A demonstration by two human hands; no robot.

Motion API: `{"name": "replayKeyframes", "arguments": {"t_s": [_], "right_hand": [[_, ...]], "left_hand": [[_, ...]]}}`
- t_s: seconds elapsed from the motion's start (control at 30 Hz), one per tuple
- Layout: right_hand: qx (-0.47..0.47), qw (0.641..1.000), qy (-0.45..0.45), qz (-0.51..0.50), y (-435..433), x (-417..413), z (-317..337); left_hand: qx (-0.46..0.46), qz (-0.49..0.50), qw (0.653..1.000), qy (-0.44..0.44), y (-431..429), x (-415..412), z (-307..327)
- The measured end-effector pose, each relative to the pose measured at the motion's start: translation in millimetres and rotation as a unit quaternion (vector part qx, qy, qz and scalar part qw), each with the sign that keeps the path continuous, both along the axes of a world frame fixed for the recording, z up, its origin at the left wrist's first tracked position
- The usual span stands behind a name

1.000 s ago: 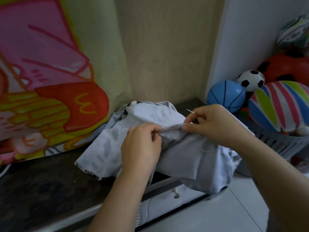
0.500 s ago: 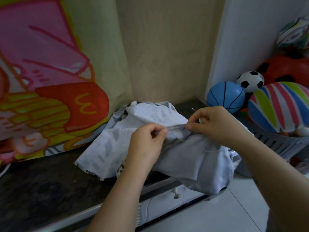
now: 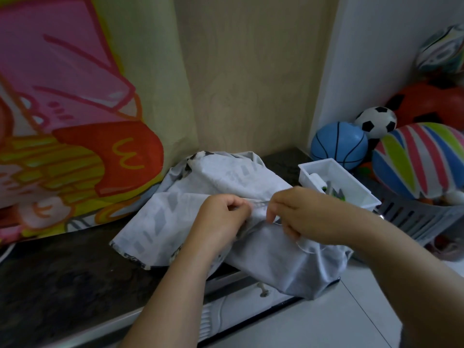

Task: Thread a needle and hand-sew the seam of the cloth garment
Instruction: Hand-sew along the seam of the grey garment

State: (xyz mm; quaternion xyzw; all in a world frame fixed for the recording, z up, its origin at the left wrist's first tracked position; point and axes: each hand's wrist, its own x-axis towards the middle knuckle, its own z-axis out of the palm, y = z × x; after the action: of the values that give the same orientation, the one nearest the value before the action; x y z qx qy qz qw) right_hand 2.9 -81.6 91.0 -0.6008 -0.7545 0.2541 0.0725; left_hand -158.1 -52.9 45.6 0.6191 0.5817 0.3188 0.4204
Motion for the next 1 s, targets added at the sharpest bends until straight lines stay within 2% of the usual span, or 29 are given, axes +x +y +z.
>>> {"name": "replayKeyframes", "arguments": {"t_s": [0.1, 0.2, 0.47, 0.73, 0.9, 1.0], "right_hand": [[-0.019, 0.999, -0.032, -0.010, 1.0, -3.0, -5.7], [-0.018, 0.994, -0.103, 0.038, 2.9, -5.0, -5.8], [-0.028, 0.998, -0.048, -0.019, 5.0, -6.7, -9.7], [-0.022, 0.997, -0.066, -0.015, 4.6, -8.3, -8.7], [-0.015, 0.995, -0.099, 0.028, 4.8, -10.0, -9.2], [0.007, 0.997, -0.077, -0.013, 5.4, -14.0, -16.9]], "left_hand": [[0.004, -0.002, 1.000, 0.000, 0.3, -0.5, -0.4], [0.012, -0.004, 1.000, 0.007, 0.7, -1.4, -0.8], [0.015, -0.006, 1.000, 0.001, 2.1, -0.2, -2.0], [0.018, -0.010, 1.000, 0.002, 0.8, 0.8, -2.4], [0.031, -0.014, 0.999, 0.007, 0.3, 1.7, -3.8], [0.046, -0.017, 0.999, 0.017, -0.8, 3.9, -5.6]]}}
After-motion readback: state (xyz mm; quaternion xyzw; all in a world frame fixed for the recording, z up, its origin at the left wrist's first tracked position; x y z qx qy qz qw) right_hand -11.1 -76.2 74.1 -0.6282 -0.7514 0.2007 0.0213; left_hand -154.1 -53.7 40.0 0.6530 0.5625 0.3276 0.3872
